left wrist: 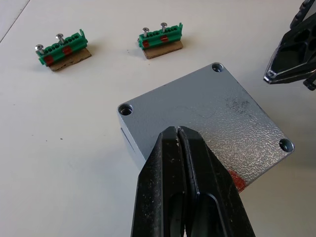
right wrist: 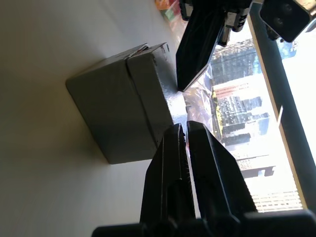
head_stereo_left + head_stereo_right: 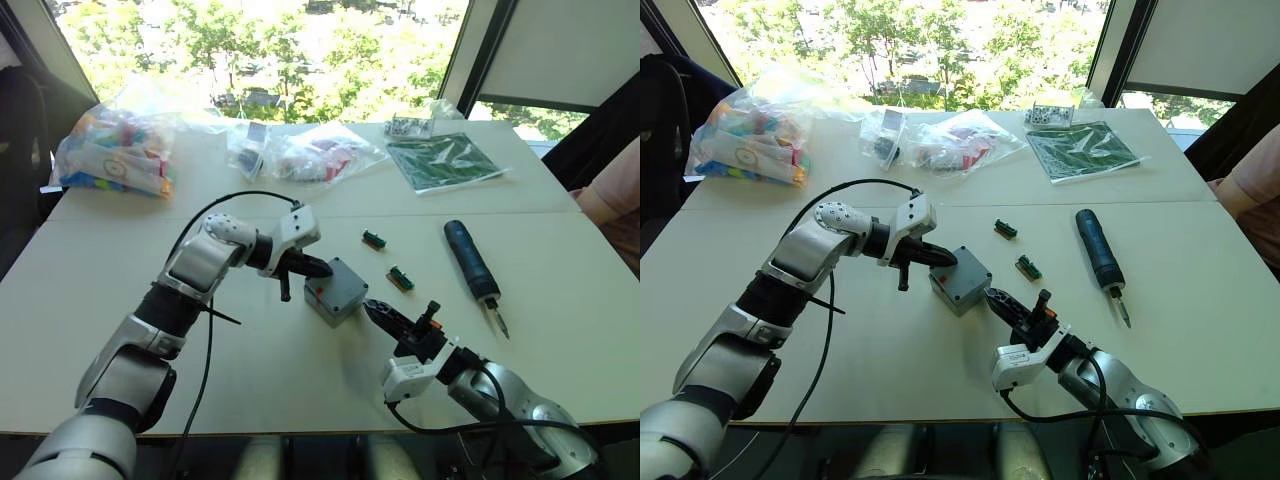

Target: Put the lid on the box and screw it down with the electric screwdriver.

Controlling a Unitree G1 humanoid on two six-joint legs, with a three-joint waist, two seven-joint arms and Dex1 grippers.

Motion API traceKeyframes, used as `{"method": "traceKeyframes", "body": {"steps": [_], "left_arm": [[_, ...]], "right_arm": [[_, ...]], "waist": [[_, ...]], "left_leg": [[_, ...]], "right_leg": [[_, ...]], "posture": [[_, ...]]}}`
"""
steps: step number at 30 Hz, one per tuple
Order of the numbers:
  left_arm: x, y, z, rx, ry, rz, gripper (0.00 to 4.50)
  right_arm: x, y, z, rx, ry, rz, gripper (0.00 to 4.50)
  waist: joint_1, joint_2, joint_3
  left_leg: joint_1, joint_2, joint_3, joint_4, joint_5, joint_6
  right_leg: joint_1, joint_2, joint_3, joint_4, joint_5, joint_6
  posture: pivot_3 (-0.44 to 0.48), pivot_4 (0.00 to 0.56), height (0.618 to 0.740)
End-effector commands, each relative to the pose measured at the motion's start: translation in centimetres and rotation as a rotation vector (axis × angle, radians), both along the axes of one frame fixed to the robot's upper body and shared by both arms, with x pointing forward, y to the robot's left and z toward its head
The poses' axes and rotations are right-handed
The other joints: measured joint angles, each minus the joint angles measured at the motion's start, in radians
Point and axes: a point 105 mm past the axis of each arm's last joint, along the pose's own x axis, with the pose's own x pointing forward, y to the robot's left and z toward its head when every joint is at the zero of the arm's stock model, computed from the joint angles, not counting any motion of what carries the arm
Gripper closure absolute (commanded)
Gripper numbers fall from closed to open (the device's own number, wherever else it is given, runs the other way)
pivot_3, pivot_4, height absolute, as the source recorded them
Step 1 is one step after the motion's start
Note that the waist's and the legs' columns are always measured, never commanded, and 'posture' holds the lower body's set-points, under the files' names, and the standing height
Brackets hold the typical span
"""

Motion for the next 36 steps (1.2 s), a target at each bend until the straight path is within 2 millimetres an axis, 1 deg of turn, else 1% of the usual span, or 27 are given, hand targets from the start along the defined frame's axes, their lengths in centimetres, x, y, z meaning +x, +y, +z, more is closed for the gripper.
{"method": "traceKeyframes", "body": {"steps": [1,5,9,12,14,16,19,22,26,28,32,36], "left_arm": [[-0.3,0.8,-1.6,0.025,0.073,0.025,4.5],[-0.5,0.7,0.9,-0.076,0.084,-0.012,4.5],[-0.6,0.7,3.8,-0.182,0.087,-0.042,4.5],[0.5,1.0,5.5,-0.24,0.078,-0.005,4.5],[1.8,1.4,6.4,-0.267,0.065,0.048,4.5],[3.3,2.1,6.1,-0.238,0.027,0.111,4.5],[4.5,3.1,4.7,-0.17,-0.004,0.159,4.5],[4.5,3.0,3.7,-0.154,0.016,0.129,4.5],[4.0,2.4,2.7,-0.147,0.049,0.074,4.5],[3.9,2.2,2.4,-0.144,0.06,0.06,4.5],[3.3,1.7,1.2,-0.105,0.086,0.023,4.5],[3.1,1.8,1.1,-0.095,0.094,0.008,4.5]], "right_arm": [[-0.2,0.3,1.6,0.067,-0.015,0.004,4.44],[-0.3,0.5,1.2,0.065,0.005,0.008,4.44],[-0.2,0.5,1.3,0.081,0.01,0.004,4.44],[-0.1,0.4,1.7,0.142,0.038,-0.009,4.44],[-0.1,0.4,2.2,0.256,0.108,-0.014,4.44],[-0.1,0.3,3.0,0.411,0.207,-0.018,4.44],[-0.3,0.2,3.9,0.602,0.343,-0.023,4.44],[-0.6,0.2,4.2,0.731,0.462,-0.026,4.44],[-0.8,0.5,3.9,0.873,0.644,-0.04,4.44],[-0.9,0.8,3.6,0.913,0.721,-0.043,4.44],[-1.3,2.1,2.2,0.909,0.904,-0.053,4.44],[-1.6,2.5,1.3,0.874,0.986,-0.076,4.44]], "waist": [[0.0,0.0,0.0],[0.0,0.0,0.0],[0.0,0.0,0.0],[0.001,0.0,0.0],[0.001,0.0,0.001],[0.0,0.0,0.001],[-0.002,0.0,0.001],[-0.001,0.0,0.001],[0.002,-0.001,0.001],[0.002,-0.001,0.001],[0.0,-0.001,0.001],[-0.002,-0.001,0.001]], "left_leg": [[0.0,0.0,0.0,0.0,0.0,0.0],[0.0,0.0,0.0,0.0,0.0,0.0],[-0.002,0.0,0.0,0.0,0.0,0.0],[-0.002,0.0,0.0,0.0,0.0,0.0],[-0.002,0.0,0.0,0.0,0.0,0.0],[-0.002,0.0,0.0,0.0,0.0,0.0],[-0.002,0.0,0.0,-0.001,0.0,0.0],[-0.002,0.0,0.0,-0.002,0.0,0.0],[-0.003,0.0,0.0,-0.002,0.0,0.0],[-0.003,0.0,0.0,-0.002,0.0,0.0],[-0.003,0.0,0.0,-0.002,0.0,0.0],[-0.003,0.0,0.0,-0.003,0.0,0.0]], "right_leg": [[0.0,0.0,0.0,0.0,0.0,0.0],[0.0,0.0,0.0,0.0,0.0,0.0],[-0.002,0.0,0.0,0.0,0.0,0.0],[-0.003,0.0,0.0,0.0,0.0,0.0],[-0.003,0.0,0.0,0.0,0.0,0.0],[-0.003,0.0,0.0,0.0,0.0,0.0],[-0.003,0.0,0.0,0.0,0.0,0.0],[-0.004,0.0,0.0,0.0,0.0,0.0],[-0.004,0.0,0.0,-0.001,0.0,0.0],[-0.004,-0.001,0.0,-0.001,0.0,0.0],[-0.004,0.0,0.0,-0.001,0.0,0.0],[-0.005,0.0,0.0,-0.001,0.0,0.0]], "posture": [[0.0,0.15,0.74],[0.0,0.15,0.74],[0.0,0.15,0.74],[0.0,0.15,0.74],[0.0,0.15,0.74],[0.0,0.15,0.74],[0.0,0.15,0.74],[0.0,0.15,0.74],[0.0,0.15,0.74],[0.0,0.15,0.74],[0.0,0.15,0.74],[0.0,0.15,0.74]]}}
